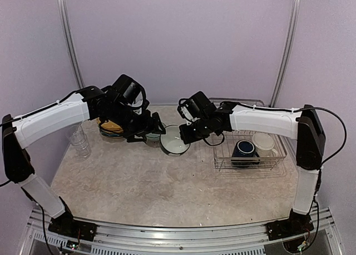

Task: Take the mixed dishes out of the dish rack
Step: Pass from the right arm to the left, then place the bowl in the bowl, then adjust the cup at the dish rack.

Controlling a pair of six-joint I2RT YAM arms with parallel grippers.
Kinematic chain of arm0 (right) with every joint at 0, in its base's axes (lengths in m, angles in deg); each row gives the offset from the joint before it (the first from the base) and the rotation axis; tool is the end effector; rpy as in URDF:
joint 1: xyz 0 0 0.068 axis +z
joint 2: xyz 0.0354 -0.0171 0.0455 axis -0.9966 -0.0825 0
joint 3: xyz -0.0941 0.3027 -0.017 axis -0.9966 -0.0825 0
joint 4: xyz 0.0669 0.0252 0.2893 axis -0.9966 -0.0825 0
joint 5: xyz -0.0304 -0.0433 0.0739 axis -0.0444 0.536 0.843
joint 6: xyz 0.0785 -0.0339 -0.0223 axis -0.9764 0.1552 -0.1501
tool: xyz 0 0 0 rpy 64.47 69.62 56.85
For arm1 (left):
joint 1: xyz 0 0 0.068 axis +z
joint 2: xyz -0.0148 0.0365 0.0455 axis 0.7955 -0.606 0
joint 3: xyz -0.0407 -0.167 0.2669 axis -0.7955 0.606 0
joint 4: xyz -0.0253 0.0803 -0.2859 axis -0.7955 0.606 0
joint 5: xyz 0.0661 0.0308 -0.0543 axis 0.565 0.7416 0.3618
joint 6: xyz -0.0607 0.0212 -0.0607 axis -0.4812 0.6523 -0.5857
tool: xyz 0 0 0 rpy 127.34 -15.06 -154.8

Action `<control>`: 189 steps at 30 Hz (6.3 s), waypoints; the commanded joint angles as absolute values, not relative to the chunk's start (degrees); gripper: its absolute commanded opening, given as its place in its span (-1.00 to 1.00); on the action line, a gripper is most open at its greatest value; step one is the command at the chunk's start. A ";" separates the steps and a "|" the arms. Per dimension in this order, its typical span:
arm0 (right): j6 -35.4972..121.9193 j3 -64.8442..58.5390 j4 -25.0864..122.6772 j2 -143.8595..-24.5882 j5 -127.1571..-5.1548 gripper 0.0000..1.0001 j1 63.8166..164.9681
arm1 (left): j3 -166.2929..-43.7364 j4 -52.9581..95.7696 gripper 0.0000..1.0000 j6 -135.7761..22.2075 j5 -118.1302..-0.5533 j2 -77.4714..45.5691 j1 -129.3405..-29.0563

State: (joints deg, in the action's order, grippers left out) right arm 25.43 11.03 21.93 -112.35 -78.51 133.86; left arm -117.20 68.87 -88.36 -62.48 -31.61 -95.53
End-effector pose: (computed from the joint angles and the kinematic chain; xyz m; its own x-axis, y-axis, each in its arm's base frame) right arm 0.3446 0.3809 0.2574 -0.7345 -0.2056 -0.6468 -0.4450 0.8654 0.2302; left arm 0.2882 -0.2884 0.3307 -0.9387 -0.0440 -0.3419 0.1556 0.8310 -0.5341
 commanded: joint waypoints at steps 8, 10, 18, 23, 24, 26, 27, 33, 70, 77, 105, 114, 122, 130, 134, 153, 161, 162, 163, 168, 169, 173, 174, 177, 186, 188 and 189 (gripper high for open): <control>20.98 19.92 17.87 -118.24 -80.07 -1.00 136.82 | -119.86 72.21 0.17 -87.83 -51.26 -38.69 -97.39; 20.12 20.54 17.22 -118.57 -80.28 -1.00 136.91 | -120.20 72.19 0.09 -87.90 -49.41 -40.01 -97.43; 15.86 20.76 17.18 -118.75 -83.00 -1.00 137.62 | -121.38 70.48 -0.06 -89.86 -45.95 -43.85 -97.52; 13.81 20.95 17.74 -118.85 -86.72 -1.00 138.82 | -122.49 69.67 -0.20 -90.56 -45.79 -46.28 -97.52; 13.28 21.09 17.68 -118.86 -86.87 -1.00 138.94 | -122.91 69.92 -0.25 -90.70 -45.73 -46.91 -97.53; 12.53 21.42 17.87 -118.81 -87.04 -1.00 139.09 | -123.25 69.96 -0.34 -90.80 -45.73 -47.45 -97.61; 12.48 21.49 18.11 -118.82 -87.02 -1.00 139.18 | -123.28 69.73 -0.36 -90.82 -45.68 -47.49 -97.69; 12.64 22.31 19.16 -119.42 -87.13 -1.00 139.71 | -124.58 70.25 -0.73 -90.25 -45.63 -48.59 -97.76; 22.42 3.47 21.40 -94.50 -97.51 0.80 134.34 | -141.75 76.33 -1.00 -79.20 -52.51 -59.83 -79.50; 22.20 0.55 22.83 -91.28 -97.01 0.80 132.94 | -147.66 77.60 -0.97 -78.90 -53.53 -65.48 -79.16; 22.76 -5.56 26.01 -83.54 -95.16 0.84 131.45 | -157.01 82.08 -0.78 -78.63 -53.70 -75.74 -78.18; 24.80 -1.97 23.82 -84.64 -95.07 0.84 131.19 | -156.79 82.56 -0.45 -78.07 -53.81 -74.80 -78.10; 24.88 -2.72 21.55 -82.56 -97.97 0.86 131.01 | -156.21 83.10 0.06 -76.82 -53.86 -70.96 -78.21; 24.96 -4.15 18.42 -80.89 -99.91 0.88 130.58 | -155.59 82.87 0.48 -76.35 -55.01 -65.47 -78.60; 25.03 -5.04 15.23 -80.62 -101.37 0.91 129.65 | -154.43 82.77 0.63 -75.75 -55.13 -62.40 -79.21; 23.60 -16.54 -0.30 -79.29 -83.53 0.96 116.05 | -129.09 72.75 0.86 -81.35 -60.34 -37.86 -87.60; 24.64 -21.30 6.01 -79.99 -78.96 0.94 112.32 | -126.63 70.35 0.88 -83.85 -62.25 -35.60 -92.26; 24.65 -21.36 6.52 -80.37 -79.19 0.94 112.20 | -126.63 70.23 0.88 -84.21 -62.63 -35.80 -92.54; 24.64 -21.50 7.19 -80.66 -79.16 0.93 112.10 | -126.51 70.08 0.88 -84.42 -62.69 -35.84 -92.82; 24.58 -21.69 11.16 -83.37 -77.42 0.71 111.90 | -125.77 69.14 0.89 -84.93 -62.96 -35.65 -93.56; 24.51 -21.52 11.76 -84.11 -77.01 0.68 111.86 | -125.75 69.25 0.89 -84.93 -62.94 -35.64 -93.57; 24.47 -20.03 13.65 -86.85 -75.41 0.60 111.89 | -125.31 69.47 0.89 -84.93 -62.61 -35.26 -93.57; 24.51 -19.63 14.27 -87.50 -74.93 0.58 111.90 | -125.24 69.40 0.89 -85.00 -62.51 -35.21 -93.57; 23.61 -18.23 16.41 -89.25 -73.90 0.54 111.89 | -125.13 69.48 0.89 -85.11 -62.45 -34.94 -93.65; 21.96 -15.46 19.81 -92.95 -71.59 0.56 111.84 | -124.69 70.16 0.89 -85.37 -62.42 -34.75 -93.74; 22.61 -15.11 18.93 -93.26 -71.82 0.57 111.83 | -124.54 70.20 0.89 -85.37 -62.48 -34.76 -93.74; 23.04 -14.83 18.22 -93.32 -71.55 0.57 111.89 | -124.54 70.19 0.89 -85.37 -62.53 -34.76 -93.74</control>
State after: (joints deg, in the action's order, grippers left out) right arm 22.98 -16.40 19.20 -92.26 -74.77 111.50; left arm -125.49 69.99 -85.10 -62.48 -36.49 -93.30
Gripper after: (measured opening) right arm 0.785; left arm 0.944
